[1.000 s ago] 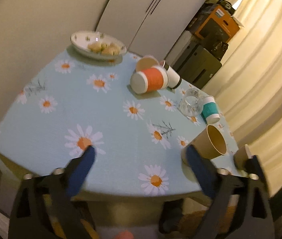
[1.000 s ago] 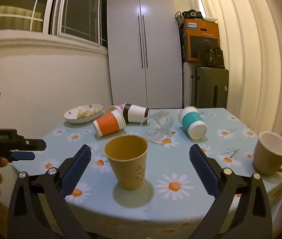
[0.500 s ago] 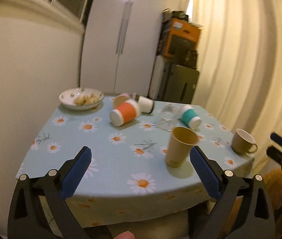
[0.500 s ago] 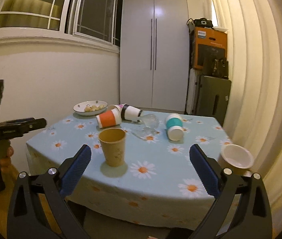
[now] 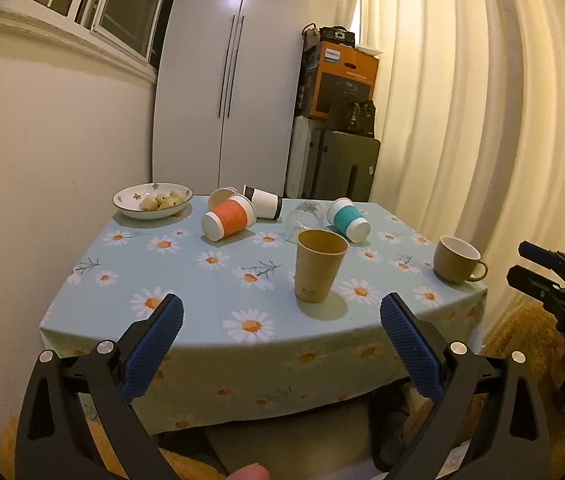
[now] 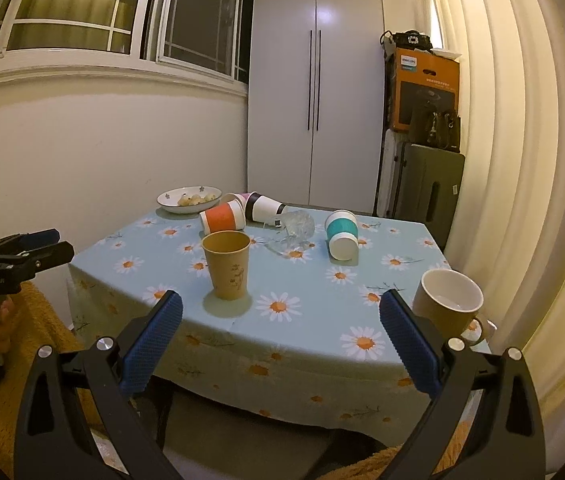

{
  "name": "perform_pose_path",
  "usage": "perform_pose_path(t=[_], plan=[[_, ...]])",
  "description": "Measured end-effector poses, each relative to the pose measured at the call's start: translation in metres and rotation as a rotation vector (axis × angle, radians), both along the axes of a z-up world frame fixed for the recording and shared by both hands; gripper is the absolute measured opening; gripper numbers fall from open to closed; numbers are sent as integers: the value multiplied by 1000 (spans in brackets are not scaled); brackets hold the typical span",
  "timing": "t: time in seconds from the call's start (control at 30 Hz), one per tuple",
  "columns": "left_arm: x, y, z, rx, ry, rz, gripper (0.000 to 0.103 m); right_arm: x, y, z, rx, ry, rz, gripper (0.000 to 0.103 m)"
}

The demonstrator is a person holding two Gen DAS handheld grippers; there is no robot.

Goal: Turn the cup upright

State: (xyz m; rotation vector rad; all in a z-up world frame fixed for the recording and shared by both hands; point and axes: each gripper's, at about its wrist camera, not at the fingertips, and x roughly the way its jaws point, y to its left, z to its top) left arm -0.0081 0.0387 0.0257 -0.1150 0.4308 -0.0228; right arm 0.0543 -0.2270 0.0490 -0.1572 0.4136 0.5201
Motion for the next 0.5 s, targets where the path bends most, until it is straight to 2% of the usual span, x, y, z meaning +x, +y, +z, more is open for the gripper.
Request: perform_pose_path(t=[0.13,0.27,0.5], plan=[[-3,-7,-5,-12,36,-25,96,-1,1,-1,-3,-6,-7,98],[-5,-17,-7,25,44,-28,96,0,0,-4,12,24,-20,98],[0,-33,-13,85,80,-72,96,-4,11,-8,-35,-4,-30,98]])
